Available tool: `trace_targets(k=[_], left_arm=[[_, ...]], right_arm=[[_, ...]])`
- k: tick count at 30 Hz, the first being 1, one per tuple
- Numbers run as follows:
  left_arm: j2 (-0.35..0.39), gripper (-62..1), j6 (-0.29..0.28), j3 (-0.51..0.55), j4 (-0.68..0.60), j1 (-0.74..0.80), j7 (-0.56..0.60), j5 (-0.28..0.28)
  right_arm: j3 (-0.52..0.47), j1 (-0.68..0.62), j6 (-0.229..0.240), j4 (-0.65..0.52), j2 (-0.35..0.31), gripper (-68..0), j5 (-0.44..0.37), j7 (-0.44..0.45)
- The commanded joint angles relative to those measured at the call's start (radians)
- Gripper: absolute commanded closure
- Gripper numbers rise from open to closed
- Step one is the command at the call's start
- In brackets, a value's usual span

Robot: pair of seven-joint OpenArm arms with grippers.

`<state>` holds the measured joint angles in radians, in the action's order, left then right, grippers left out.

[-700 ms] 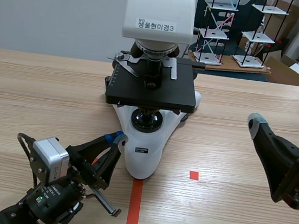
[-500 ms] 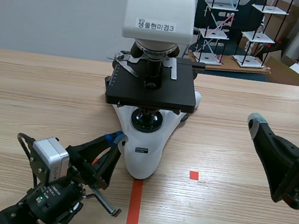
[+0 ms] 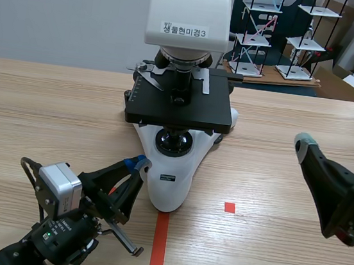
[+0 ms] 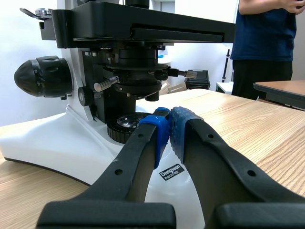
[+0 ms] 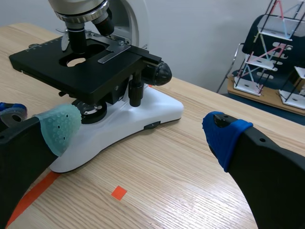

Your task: Return to the home posture

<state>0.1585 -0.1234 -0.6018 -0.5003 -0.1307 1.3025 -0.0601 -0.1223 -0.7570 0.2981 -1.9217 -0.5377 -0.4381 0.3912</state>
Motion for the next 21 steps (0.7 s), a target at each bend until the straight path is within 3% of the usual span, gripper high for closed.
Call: trace_targets(k=[1, 6, 12, 16, 21], left_arm=[[0.003, -3.1, 0.002, 0.005, -0.014, -0.005, 0.013, -0.002], [0.008, -3.1, 0.002, 0.006, -0.015, 0.003, -0.024, 0.001], [0.064, -2.5, -0.022, 0.036, -0.053, 0.064, -0.026, -0.003], [0.122, -2.5, -0.037, 0.135, -0.212, 0.174, -0.158, -0.001], [0.194, -2.5, -0.037, 0.307, -0.56, 0.38, -0.335, 0.04]], right_arm=[[-0.002, 0.009, -0.003, -0.006, -0.002, -56.0, -0.011, 0.015], [-0.002, 0.009, -0.004, -0.006, -0.002, -56.0, -0.011, 0.015], [-0.002, 0.009, -0.004, -0.006, -0.002, -56.0, -0.011, 0.016], [-0.002, 0.009, -0.003, -0.006, -0.002, -56.0, -0.011, 0.015], [-0.002, 0.009, -0.004, -0.006, -0.002, -56.0, -0.011, 0.015]])
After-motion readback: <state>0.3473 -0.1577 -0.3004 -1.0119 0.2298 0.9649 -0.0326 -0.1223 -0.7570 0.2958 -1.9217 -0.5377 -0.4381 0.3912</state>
